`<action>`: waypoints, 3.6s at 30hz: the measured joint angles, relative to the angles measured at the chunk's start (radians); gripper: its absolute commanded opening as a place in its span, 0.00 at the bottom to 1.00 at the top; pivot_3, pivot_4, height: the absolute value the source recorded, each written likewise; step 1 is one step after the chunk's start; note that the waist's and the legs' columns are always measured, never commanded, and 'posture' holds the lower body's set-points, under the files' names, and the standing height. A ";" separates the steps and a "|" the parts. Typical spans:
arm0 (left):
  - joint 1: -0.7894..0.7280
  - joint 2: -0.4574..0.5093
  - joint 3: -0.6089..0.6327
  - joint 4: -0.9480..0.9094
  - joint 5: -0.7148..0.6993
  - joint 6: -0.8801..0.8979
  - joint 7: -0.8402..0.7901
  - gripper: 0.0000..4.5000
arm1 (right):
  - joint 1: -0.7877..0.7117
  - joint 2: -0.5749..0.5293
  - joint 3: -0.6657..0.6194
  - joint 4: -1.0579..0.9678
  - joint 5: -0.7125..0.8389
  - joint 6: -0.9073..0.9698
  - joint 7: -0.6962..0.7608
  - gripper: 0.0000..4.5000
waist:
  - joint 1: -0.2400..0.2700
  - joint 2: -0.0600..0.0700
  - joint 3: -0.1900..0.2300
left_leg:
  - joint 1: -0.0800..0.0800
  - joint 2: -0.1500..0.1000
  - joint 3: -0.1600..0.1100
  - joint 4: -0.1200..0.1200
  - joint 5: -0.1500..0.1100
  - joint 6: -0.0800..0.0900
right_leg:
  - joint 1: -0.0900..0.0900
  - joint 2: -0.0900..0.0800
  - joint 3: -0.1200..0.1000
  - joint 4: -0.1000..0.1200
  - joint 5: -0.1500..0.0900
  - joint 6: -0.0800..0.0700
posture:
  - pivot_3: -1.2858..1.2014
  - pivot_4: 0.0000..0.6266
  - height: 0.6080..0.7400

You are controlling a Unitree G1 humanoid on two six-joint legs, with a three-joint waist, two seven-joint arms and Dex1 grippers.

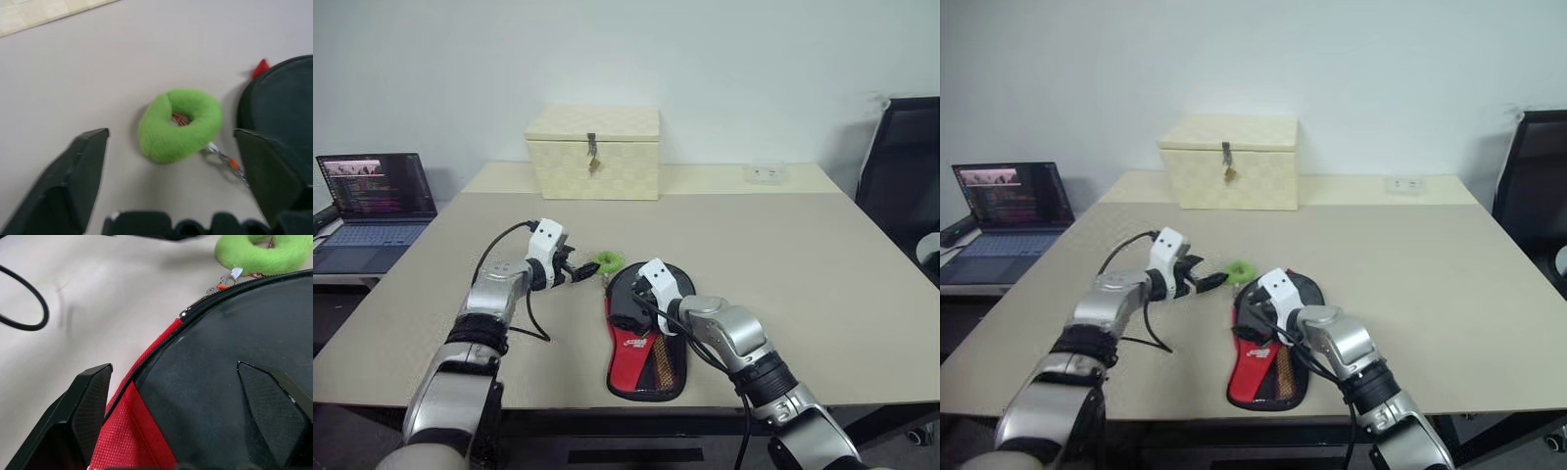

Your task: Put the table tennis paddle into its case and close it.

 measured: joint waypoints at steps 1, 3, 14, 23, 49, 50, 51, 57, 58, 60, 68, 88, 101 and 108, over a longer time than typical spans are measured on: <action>-0.022 -0.009 0.001 0.047 0.008 -0.011 0.002 0.99 | 0.002 0.001 -0.001 -0.007 0.000 0.003 -0.003 1.00 | 0.000 0.000 0.000 | -0.002 0.000 0.000 0.000 0.000 0.000 | -0.001 0.000 0.000 0.001 0.000 0.000 | 0.52 0.24 1.00; -0.064 -0.033 0.002 0.149 0.027 -0.030 0.007 0.99 | 0.007 0.005 -0.003 -0.018 0.000 0.014 -0.011 1.00 | 0.000 0.000 0.000 | -0.002 0.000 0.000 0.000 0.000 0.000 | -0.002 0.000 0.000 0.001 0.000 0.000 | 0.52 0.24 1.00; -0.144 -0.121 0.020 0.314 0.115 -0.054 0.106 0.93 | 0.069 0.007 0.000 -0.138 0.000 0.090 -0.056 1.00 | 0.002 0.000 0.000 | -0.003 -0.001 0.000 0.002 0.000 0.000 | -0.004 0.000 0.001 0.005 0.000 0.000 | 0.52 0.24 1.00; -0.161 -0.167 0.043 0.323 0.153 -0.055 0.164 0.33 | 0.094 -0.004 0.000 -0.187 0.000 0.122 -0.077 1.00 | 0.002 -0.001 0.000 | -0.003 -0.001 0.001 0.002 0.000 0.000 | -0.006 0.000 0.002 0.008 0.000 0.000 | 0.52 0.24 1.00; -0.270 -0.249 -0.054 0.356 0.378 -0.144 0.316 0.01 | 0.152 -0.134 0.056 -0.213 -0.090 0.039 -0.033 1.00 | 0.003 -0.007 -0.005 | -0.002 -0.003 0.002 0.003 0.002 -0.003 | -0.008 0.000 0.003 0.014 0.000 0.001 | 0.52 0.24 1.00; -0.281 -0.258 -0.073 0.359 0.400 -0.156 0.325 0.01 | 0.166 -0.143 0.060 -0.240 -0.092 0.049 -0.033 1.00 | 0.003 -0.007 -0.005 | -0.002 -0.003 0.002 0.003 0.002 -0.003 | -0.007 0.000 0.003 0.014 0.000 0.001 | 0.52 0.24 1.00; -0.288 -0.266 -0.087 0.361 0.419 -0.167 0.337 0.01 | 0.178 -0.149 0.065 -0.262 -0.094 0.058 -0.032 1.00 | 0.003 -0.007 -0.006 | -0.002 -0.003 0.002 0.003 0.002 -0.003 | -0.007 0.000 0.003 0.014 0.000 0.001 | 0.52 0.24 1.00; -0.314 -0.316 -0.166 0.376 0.523 -0.228 0.385 0.01 | 0.242 -0.177 0.077 -0.377 -0.098 0.109 -0.034 1.00 | 0.003 -0.009 -0.007 | -0.002 -0.004 0.002 0.003 0.002 -0.003 | -0.007 0.000 0.003 0.014 -0.001 0.002 | 0.52 0.24 1.00; -0.317 -0.319 -0.178 0.378 0.534 -0.234 0.391 0.01 | 0.250 -0.179 0.078 -0.389 -0.098 0.114 -0.036 1.00 | 0.003 -0.009 -0.007 | -0.002 -0.004 0.002 0.003 0.002 -0.003 | -0.007 0.000 0.003 0.014 -0.001 0.002 | 0.52 0.24 1.00; -0.327 -0.326 -0.208 0.382 0.573 -0.253 0.406 0.01 | 0.263 -0.179 0.078 -0.411 -0.099 0.125 -0.042 1.00 | 0.003 -0.009 -0.007 | -0.002 -0.004 0.002 0.003 0.002 -0.003 | -0.007 0.000 0.003 0.014 -0.001 0.002 | 0.52 0.24 1.00; -0.363 -0.373 -0.405 0.397 0.775 -0.385 0.473 0.01 | 0.316 -0.174 0.085 -0.483 -0.113 0.153 -0.076 1.00 | 0.006 -0.010 -0.008 | -0.001 -0.004 0.001 0.003 0.002 -0.003 | -0.005 0.000 0.002 0.012 -0.003 0.006 | 0.52 0.24 1.00; -0.400 -0.507 -0.626 0.417 0.972 -0.643 0.569 0.01 | 0.319 -0.155 0.088 -0.480 -0.120 0.160 -0.093 1.00 | 0.004 -0.010 -0.008 | 0.002 -0.005 0.000 0.003 0.002 -0.003 | 0.000 0.000 0.001 0.009 -0.004 0.007 | 0.52 0.24 1.00; -0.354 -0.496 -0.476 0.399 0.799 -0.641 0.269 0.93 | 0.250 -0.141 0.097 -0.391 -0.117 0.159 -0.054 1.00 | -0.009 -0.010 -0.012 | 0.016 -0.004 0.003 0.002 0.002 -0.003 | 0.012 0.003 0.004 0.009 -0.004 0.007 | 0.52 0.24 1.00; -0.332 -0.471 -0.421 0.389 0.733 -0.638 0.177 0.93 | 0.212 -0.132 0.088 -0.335 -0.114 0.144 -0.023 1.00 | -0.021 -0.010 -0.013 | 0.016 -0.003 0.003 0.002 0.002 -0.003 | 0.012 0.003 0.004 0.009 -0.004 0.007 | 0.52 0.24 1.00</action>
